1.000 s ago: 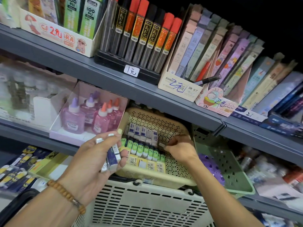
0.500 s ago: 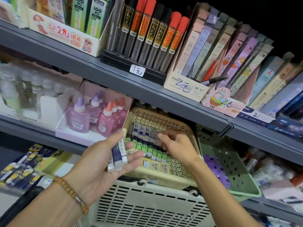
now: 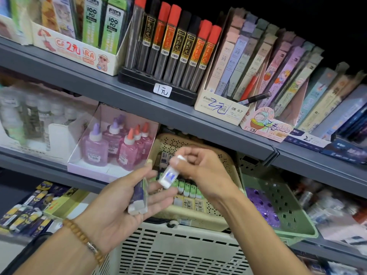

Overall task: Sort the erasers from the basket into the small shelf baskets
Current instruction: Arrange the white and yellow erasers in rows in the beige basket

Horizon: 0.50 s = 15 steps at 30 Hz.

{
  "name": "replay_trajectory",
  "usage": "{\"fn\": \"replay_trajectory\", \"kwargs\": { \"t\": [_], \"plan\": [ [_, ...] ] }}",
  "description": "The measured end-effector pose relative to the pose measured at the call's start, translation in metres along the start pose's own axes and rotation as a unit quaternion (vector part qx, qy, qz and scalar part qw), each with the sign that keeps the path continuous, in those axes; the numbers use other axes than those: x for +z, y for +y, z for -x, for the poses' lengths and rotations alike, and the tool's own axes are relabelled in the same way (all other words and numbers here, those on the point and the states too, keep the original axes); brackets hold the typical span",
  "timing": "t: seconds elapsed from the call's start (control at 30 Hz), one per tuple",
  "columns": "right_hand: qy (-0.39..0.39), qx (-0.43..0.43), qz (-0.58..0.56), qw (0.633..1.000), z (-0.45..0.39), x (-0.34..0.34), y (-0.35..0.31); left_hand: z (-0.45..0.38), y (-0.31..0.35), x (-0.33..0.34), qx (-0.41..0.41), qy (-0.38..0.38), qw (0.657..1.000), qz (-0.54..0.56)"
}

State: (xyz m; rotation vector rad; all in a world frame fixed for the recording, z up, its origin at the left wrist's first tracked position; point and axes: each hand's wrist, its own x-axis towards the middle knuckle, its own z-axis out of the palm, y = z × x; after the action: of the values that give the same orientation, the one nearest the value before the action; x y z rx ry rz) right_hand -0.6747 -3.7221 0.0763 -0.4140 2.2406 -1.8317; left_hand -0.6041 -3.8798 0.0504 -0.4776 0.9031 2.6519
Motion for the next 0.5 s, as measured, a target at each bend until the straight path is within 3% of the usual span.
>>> {"fn": "replay_trajectory", "kwargs": {
  "t": [0.1, 0.17, 0.3, 0.5],
  "plan": [
    [0.154, 0.066, -0.036, 0.985, -0.014, -0.021, 0.016, 0.000, 0.004, -0.003, 0.048, 0.064, 0.997, -0.016],
    [0.204, 0.087, -0.040, 0.974, -0.024, -0.032, 0.027, 0.002, 0.008, -0.005, 0.066, 0.064, 0.996, -0.007],
    [0.241, 0.108, 0.011, 0.964, -0.053, -0.042, 0.045, 0.005, 0.012, -0.006, 0.074, 0.016, 0.997, 0.010],
    [0.184, 0.125, 0.079, 0.972, -0.110, -0.026, 0.057, 0.004, 0.016, -0.013, 0.061, 0.030, 0.997, -0.041]
  ]
}}
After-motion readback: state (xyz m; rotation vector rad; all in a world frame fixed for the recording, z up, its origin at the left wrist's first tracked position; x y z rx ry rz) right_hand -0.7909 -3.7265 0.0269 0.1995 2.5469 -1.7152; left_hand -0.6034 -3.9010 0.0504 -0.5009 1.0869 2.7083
